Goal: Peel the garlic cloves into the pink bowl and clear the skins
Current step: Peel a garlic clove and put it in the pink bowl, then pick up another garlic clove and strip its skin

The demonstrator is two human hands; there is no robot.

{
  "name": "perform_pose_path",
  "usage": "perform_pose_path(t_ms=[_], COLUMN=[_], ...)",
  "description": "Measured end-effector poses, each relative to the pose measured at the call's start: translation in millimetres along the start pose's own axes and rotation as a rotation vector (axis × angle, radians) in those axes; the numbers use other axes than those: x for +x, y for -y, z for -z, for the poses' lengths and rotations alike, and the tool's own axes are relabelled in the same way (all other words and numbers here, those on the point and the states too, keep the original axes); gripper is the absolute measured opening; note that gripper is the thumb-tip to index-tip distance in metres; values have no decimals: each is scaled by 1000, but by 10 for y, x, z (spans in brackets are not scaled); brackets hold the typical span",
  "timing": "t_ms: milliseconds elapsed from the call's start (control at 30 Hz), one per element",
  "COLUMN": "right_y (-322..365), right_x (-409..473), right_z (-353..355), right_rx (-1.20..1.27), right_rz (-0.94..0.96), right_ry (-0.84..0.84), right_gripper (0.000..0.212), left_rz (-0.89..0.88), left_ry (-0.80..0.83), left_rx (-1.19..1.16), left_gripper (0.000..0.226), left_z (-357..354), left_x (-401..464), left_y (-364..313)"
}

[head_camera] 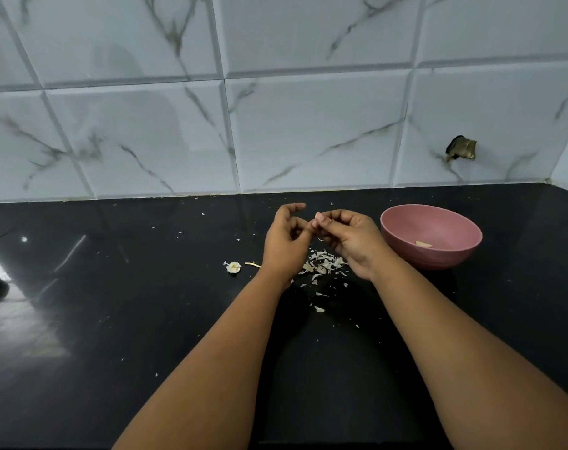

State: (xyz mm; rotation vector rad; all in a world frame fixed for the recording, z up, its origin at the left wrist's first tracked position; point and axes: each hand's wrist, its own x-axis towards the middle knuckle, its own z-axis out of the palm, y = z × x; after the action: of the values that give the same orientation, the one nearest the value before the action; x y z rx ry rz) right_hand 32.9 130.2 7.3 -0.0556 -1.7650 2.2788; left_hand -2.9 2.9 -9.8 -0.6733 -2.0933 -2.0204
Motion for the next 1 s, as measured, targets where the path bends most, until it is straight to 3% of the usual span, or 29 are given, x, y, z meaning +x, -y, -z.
perform_pose_path(t_ms=[133,200,333,467,667,833,1000], right_y=[54,73,80,75,72,12,-50], right_x=[-29,-37,-16,-1,-40,-67,-50], right_z=[-55,-84,-83,-49,-47,26,100], right_rx=[281,317,-62,-405,-642,-866,-970], right_rz=[-113,-76,182,320,363,412,377], right_ry=[-19,-52,-161,-208,-279,-280,-253], right_gripper=[5,7,13,19,16,18,2], left_rz=[-7,25,48,18,58,157,200], left_ry=[-1,-34,-111,-72,-61,-229,-311], left_rx=[-71,-88,-4,191,308,283,292], left_gripper=[21,15,15,22,12,10,13], left_z=[-21,-22,7,19,17,214,301], left_x=[-29,-33,-20,-35,-130,-55,-22], left_y=[-54,-42,1,26,45,49,49])
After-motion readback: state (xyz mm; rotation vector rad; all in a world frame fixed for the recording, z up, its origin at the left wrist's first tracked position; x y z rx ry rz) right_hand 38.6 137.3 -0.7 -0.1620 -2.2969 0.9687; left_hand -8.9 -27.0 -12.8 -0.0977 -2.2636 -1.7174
